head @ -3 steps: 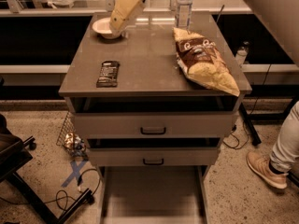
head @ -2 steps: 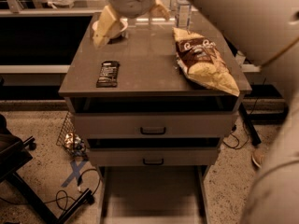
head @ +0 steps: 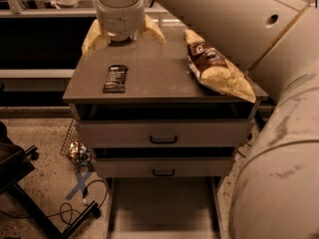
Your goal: Place rxbar chocolate into bottom drawer
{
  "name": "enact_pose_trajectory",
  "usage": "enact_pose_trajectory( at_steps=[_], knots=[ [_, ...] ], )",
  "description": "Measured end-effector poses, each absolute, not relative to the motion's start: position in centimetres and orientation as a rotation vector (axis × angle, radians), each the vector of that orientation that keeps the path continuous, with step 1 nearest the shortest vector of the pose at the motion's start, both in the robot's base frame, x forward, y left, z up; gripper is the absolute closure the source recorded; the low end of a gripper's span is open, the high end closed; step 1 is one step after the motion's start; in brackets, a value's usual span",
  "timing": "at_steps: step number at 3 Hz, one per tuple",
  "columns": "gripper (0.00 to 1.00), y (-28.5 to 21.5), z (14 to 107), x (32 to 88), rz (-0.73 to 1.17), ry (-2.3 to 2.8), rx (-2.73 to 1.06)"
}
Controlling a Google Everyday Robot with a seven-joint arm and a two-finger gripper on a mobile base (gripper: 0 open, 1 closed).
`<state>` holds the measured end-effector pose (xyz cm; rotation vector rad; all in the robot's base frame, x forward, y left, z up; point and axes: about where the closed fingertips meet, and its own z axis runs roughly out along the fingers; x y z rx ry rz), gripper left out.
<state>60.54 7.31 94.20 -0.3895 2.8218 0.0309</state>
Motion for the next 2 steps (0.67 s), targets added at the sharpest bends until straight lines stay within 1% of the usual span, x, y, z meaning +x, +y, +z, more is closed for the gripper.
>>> enact_pose_trajectory(
  at_steps=[2],
  knots=[
    [0.0,8.2,93.2,62.2,0.079,2.834,-0.334]
  ],
)
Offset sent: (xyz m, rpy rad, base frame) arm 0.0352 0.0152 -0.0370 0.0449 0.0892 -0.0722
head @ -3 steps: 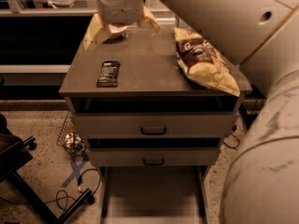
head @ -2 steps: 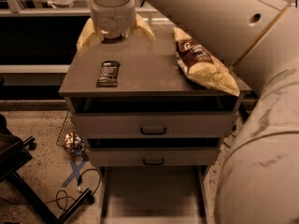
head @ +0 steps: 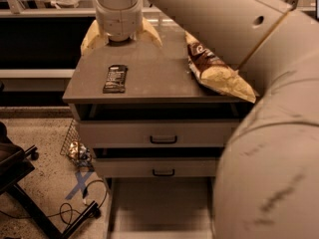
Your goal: Place rxbar chocolate into bottom drawer
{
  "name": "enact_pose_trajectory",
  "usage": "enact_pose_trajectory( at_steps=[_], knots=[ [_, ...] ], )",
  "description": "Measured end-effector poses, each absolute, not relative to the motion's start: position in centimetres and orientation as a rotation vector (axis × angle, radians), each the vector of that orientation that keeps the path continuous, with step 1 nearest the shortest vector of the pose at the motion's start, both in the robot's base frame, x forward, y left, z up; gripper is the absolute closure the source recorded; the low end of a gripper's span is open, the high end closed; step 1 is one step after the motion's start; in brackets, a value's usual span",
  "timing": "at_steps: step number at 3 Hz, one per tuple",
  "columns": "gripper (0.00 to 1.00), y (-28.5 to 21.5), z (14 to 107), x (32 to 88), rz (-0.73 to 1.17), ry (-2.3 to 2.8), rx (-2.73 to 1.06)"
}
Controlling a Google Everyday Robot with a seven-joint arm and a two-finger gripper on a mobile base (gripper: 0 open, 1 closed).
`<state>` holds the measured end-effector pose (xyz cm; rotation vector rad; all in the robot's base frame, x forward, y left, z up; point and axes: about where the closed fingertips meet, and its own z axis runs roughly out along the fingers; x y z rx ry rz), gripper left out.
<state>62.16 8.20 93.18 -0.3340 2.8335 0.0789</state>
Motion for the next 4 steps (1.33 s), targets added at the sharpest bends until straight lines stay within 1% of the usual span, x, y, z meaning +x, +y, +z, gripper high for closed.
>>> enact_pose_trajectory(
  at_steps=[2,3,4],
  knots=[
    [0.0,9.0,88.9,68.0,0.078,2.881,-0.167],
    [0.0,8.6,86.9,69.8,0.061,2.896,-0.098],
    [0.0,8.5,84.5,69.6,0.081,2.936,-0.066]
  ],
)
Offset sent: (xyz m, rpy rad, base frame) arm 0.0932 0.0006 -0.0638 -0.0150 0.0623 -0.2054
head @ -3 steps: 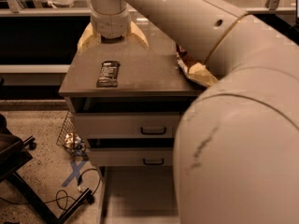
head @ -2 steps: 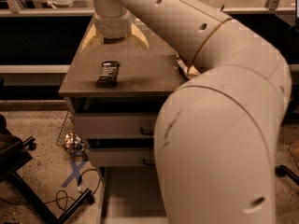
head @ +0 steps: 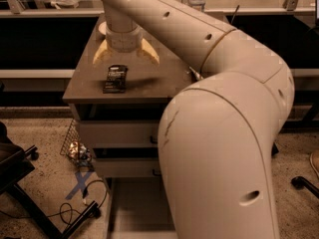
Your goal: Place rxbar chocolate into bottom drawer
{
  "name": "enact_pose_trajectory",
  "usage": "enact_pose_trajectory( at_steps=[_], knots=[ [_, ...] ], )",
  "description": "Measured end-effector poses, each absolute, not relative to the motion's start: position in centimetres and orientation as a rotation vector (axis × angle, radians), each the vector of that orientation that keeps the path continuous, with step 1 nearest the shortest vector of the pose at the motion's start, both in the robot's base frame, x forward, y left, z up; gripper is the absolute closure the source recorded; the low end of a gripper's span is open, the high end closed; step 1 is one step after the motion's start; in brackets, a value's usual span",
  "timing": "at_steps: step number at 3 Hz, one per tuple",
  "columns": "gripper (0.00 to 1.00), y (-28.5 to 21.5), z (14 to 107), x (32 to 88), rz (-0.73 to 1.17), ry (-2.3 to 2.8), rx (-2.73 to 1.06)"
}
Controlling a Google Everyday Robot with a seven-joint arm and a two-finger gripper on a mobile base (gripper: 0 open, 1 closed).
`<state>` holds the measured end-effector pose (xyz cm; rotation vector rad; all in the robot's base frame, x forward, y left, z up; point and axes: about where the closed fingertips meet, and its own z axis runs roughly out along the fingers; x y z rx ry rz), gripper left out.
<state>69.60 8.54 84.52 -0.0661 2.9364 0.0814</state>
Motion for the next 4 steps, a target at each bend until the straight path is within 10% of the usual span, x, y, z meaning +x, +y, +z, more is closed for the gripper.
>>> enact_pose_trajectory(
  at_steps=[1,4],
  knots=[
    [0.0,10.3,82.2,67.8,0.138,2.993,-0.134],
    [0.61,14.9,79.6,65.0,0.134,3.063,-0.329]
  ],
)
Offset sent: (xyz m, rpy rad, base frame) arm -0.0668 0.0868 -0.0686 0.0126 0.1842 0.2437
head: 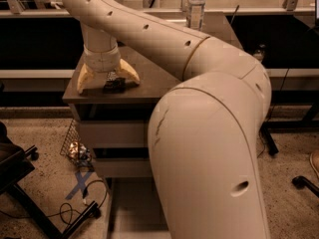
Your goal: Place rxbar chocolate into bottom drawer
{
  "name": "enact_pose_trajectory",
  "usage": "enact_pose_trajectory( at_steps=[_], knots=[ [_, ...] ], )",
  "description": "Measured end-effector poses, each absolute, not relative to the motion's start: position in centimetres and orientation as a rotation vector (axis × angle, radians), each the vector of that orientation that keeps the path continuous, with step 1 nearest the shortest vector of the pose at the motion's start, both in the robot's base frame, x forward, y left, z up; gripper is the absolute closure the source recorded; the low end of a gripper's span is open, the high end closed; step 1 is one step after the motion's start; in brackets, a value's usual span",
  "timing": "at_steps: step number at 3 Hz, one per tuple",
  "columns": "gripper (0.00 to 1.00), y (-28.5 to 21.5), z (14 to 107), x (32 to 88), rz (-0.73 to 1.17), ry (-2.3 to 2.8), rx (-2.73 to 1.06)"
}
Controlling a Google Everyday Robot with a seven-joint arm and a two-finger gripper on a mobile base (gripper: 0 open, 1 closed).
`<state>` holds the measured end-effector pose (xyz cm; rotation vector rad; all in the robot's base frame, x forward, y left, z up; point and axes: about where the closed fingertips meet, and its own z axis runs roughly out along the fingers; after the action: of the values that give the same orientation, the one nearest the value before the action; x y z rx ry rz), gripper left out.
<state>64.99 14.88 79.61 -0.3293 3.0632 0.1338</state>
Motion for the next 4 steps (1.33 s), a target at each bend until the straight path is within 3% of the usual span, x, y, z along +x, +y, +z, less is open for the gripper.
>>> enact_pose_trajectory(
  at_steps=[1,2,4],
  knots=[
    [0.85,14.9,80.4,65.0,0.134,3.063,-0.329],
    [1.0,14.9,82.0,65.1,0.136,3.061,-0.329],
    [1.0,13.9,85.1,65.1,0.119,2.993,-0.315]
  ],
)
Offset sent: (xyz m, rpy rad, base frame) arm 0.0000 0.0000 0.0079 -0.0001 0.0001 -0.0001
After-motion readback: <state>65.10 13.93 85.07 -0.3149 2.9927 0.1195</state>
